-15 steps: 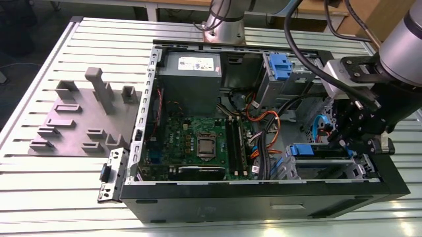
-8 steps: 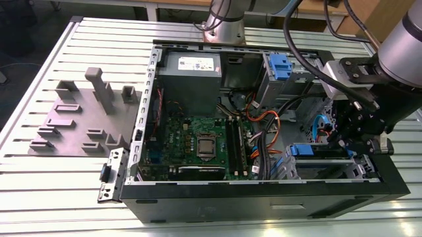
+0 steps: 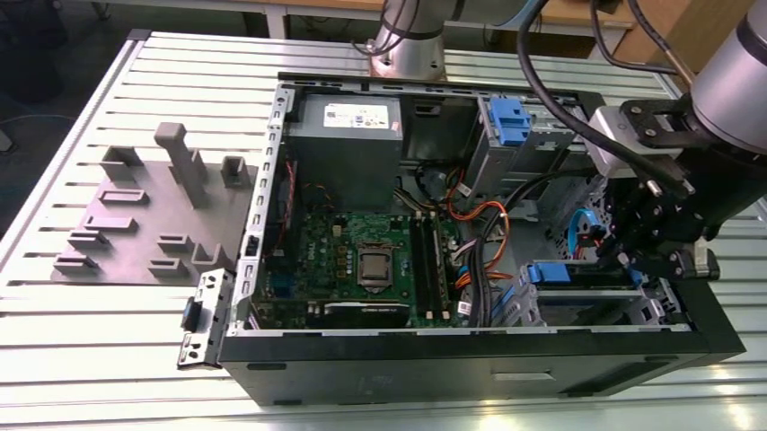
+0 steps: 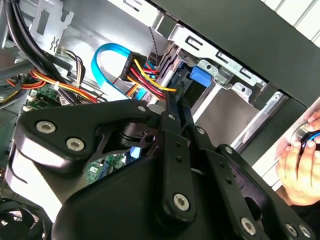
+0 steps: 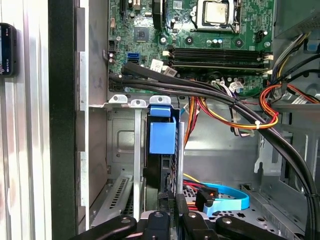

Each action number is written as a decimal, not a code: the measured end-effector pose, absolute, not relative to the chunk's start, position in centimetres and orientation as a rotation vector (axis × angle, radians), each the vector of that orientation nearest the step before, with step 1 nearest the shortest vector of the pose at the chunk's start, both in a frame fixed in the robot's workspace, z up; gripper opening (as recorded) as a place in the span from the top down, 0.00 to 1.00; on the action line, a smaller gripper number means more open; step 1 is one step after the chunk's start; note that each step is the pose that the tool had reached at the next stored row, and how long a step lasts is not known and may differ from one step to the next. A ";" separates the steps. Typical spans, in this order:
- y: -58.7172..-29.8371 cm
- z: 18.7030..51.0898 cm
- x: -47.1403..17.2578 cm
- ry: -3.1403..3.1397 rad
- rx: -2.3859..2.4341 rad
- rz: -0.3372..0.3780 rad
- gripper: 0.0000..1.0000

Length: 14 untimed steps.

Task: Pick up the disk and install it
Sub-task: 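Insert the first disk wire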

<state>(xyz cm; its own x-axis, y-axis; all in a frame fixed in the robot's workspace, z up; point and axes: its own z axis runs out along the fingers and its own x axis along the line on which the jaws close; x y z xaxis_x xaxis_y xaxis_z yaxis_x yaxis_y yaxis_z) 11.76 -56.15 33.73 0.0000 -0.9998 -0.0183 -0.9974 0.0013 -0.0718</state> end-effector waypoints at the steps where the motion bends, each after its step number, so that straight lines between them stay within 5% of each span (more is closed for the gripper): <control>1: -56.2 33.7 11.8 2.178 -2.174 -0.058 0.84; 14: -56.2 33.4 11.8 2.187 -2.164 -0.066 0.84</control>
<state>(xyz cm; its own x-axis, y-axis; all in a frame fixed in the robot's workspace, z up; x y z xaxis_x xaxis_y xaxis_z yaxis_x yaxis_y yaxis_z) 11.76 -56.15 33.45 -0.0100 -0.9998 -0.0152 -0.9971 0.0111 -0.0757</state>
